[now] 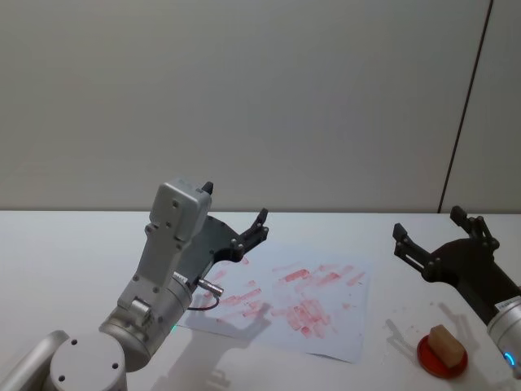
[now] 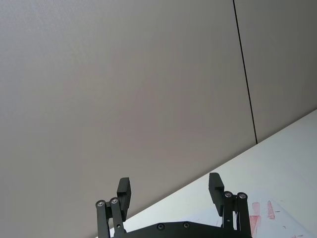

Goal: Use the one hand to pick up the stamp and affix it onto the A4 paper.

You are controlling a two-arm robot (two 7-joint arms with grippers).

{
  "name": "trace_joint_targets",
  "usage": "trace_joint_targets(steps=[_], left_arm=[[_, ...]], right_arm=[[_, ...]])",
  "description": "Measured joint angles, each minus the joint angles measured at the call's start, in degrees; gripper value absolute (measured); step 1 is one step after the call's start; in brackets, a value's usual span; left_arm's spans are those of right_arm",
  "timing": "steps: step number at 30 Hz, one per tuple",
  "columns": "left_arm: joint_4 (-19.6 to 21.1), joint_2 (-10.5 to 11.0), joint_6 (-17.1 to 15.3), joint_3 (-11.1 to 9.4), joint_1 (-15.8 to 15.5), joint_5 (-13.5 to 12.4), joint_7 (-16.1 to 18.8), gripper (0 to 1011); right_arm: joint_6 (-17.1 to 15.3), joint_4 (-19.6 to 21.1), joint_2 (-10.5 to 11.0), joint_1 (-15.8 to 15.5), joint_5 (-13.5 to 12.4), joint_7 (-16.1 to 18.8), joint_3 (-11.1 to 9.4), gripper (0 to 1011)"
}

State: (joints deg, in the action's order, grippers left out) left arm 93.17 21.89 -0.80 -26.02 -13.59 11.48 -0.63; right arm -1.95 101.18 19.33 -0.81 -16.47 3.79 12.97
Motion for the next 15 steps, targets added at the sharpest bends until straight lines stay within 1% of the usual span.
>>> trace_joint_targets(steps=[15], left_arm=[[0.0, 0.0, 0.0, 0.0, 0.0, 0.0, 0.0, 1003]], right_arm=[[0.0, 0.0, 0.0, 0.0, 0.0, 0.0, 0.0, 1001]])
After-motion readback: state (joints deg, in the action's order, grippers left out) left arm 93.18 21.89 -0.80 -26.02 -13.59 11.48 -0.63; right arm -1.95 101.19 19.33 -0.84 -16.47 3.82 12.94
